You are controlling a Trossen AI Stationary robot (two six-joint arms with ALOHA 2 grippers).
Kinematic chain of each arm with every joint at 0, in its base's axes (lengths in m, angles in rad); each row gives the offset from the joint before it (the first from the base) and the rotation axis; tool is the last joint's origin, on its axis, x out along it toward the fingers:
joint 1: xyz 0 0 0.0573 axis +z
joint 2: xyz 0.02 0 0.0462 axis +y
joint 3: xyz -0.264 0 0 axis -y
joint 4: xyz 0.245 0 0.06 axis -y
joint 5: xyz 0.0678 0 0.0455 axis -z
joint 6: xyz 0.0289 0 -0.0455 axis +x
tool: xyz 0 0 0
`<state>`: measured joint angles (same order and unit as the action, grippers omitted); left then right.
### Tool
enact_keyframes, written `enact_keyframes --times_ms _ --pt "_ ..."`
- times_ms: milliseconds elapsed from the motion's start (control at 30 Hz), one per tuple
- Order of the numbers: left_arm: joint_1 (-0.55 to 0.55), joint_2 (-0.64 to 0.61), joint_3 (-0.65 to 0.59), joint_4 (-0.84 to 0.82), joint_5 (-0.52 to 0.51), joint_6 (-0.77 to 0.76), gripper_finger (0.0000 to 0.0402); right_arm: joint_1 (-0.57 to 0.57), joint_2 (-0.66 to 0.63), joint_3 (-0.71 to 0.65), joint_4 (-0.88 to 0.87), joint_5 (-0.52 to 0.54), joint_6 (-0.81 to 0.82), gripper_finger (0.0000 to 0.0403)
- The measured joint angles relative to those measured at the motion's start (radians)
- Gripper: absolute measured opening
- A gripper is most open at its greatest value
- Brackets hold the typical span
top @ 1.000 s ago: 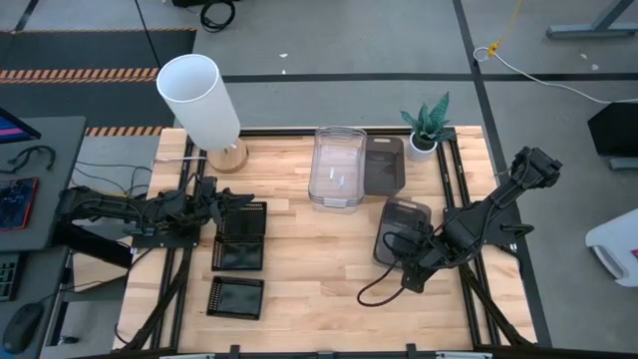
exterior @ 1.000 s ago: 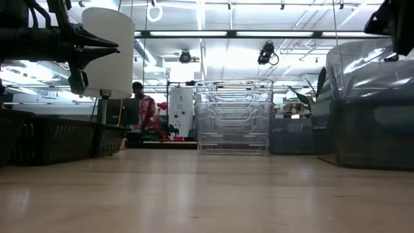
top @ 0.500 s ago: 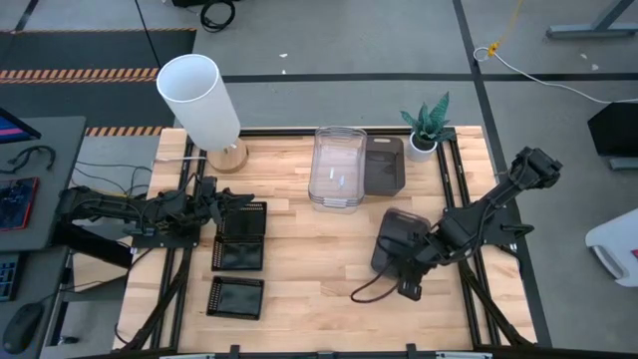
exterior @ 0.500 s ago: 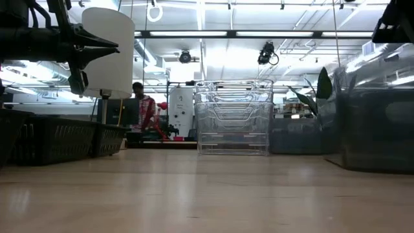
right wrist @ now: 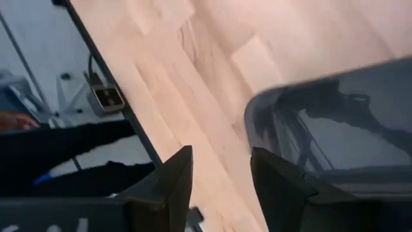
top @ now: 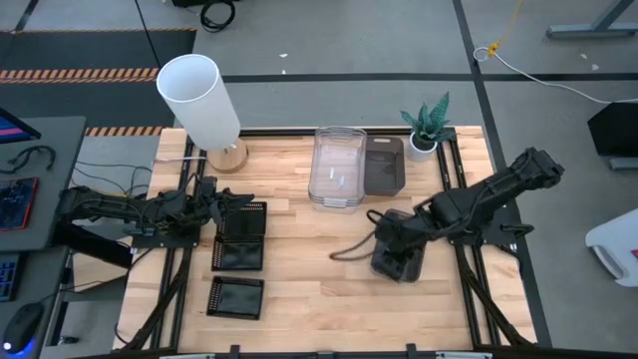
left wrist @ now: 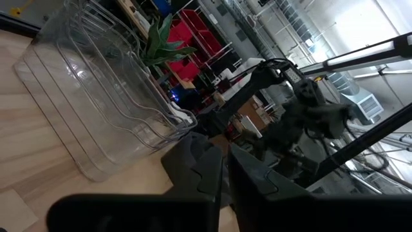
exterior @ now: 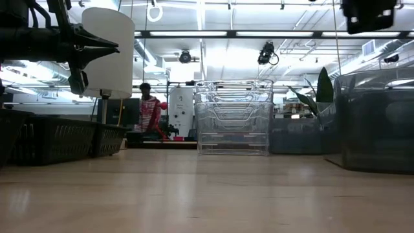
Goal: Stack baskets by color
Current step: Stack the top black bin on top of the bottom black bins
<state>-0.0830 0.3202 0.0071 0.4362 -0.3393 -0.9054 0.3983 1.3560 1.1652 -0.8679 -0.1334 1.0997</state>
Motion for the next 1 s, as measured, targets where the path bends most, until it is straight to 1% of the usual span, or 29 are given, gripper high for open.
enact_keyframes --times_ms 167,233,333,533,667,767,867,1000 --pt "0.000 0.000 0.000 0.000 0.000 0.000 0.0035 -0.108 -0.002 0.032 -0.069 0.046 -0.103 0.0163" --pt "0.000 0.000 0.000 0.000 0.000 0.000 0.0034 -0.159 -0.002 0.032 -0.103 0.041 -0.166 0.0163" --pt "0.000 0.000 0.000 0.000 0.000 0.000 0.0030 -0.244 -0.002 0.032 -0.124 0.023 -0.292 0.0163" --pt "0.000 0.000 0.000 0.000 0.000 0.000 0.0030 -0.404 -0.002 0.032 -0.147 0.038 -0.537 0.0162" --pt "0.000 0.000 0.000 0.000 0.000 0.000 0.0035 -0.514 0.001 0.032 -0.152 0.084 -0.717 0.0162" --pt "0.000 0.000 0.000 0.000 0.000 0.000 0.0035 -0.601 0.001 0.032 -0.179 0.100 -0.841 0.0162" --pt "0.000 0.000 0.000 0.000 0.000 0.000 0.0031 -0.680 0.001 0.027 -0.209 0.101 -0.933 0.0162" --pt "0.000 0.000 0.000 0.000 0.000 0.000 0.0028 -0.746 0.001 -0.011 -0.183 0.083 -1.021 0.0164"
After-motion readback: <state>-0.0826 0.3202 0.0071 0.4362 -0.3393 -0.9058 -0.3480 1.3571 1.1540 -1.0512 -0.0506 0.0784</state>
